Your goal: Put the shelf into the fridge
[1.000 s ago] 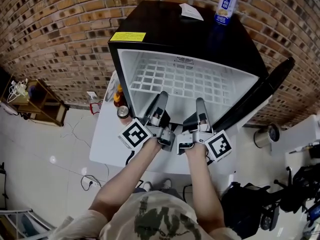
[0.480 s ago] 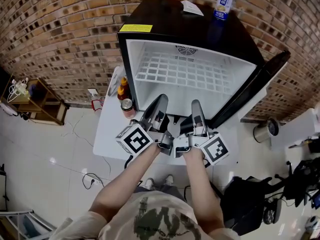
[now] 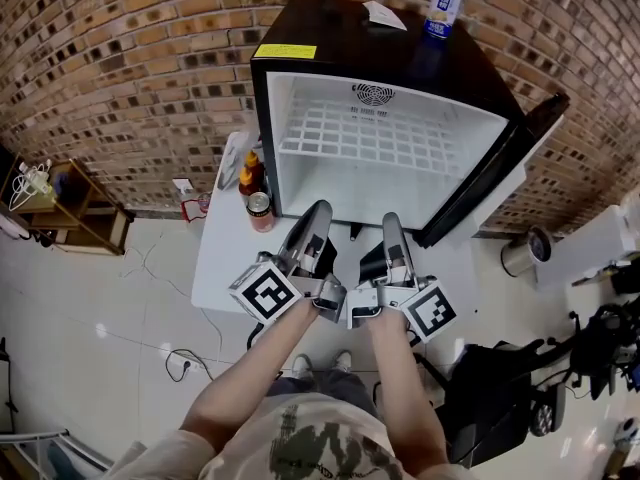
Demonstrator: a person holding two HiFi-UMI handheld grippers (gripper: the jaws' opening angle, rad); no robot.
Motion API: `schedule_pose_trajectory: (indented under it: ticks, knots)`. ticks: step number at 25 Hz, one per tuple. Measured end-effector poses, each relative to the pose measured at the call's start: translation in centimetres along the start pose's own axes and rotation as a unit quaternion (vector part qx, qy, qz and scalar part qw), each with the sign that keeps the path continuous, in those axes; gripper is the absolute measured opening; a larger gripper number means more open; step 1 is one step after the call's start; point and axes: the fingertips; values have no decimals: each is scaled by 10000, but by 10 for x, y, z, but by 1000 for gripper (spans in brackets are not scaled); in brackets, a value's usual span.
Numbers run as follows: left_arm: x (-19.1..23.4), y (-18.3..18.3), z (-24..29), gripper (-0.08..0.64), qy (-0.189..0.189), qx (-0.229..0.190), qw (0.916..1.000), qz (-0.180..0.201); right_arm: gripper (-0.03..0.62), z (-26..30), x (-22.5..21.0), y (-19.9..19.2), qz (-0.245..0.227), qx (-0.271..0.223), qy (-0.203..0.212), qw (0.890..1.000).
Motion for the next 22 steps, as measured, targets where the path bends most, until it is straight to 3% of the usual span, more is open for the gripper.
schedule_pose_trajectory:
  ticks: [11, 18, 22]
  knots:
    - [-26, -20, -42, 0, -57, -8, 9998, -177, 0, -49, 22, 10, 84, -128, 83, 9998]
    - [-50, -56, -86, 0, 55, -93, 9993, -367, 0, -107, 45, 10, 213, 19, 265, 9994]
    - [-76, -83, -114, 0, -88, -106, 9984, -544, 0, -148, 58, 12, 236, 58, 349, 9991]
Point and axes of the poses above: the fingertips, and each gripper's own axes: z forward along the fingers, x to its left, y out of its top, and after that the axes turned 7 degrees about y, right-handed
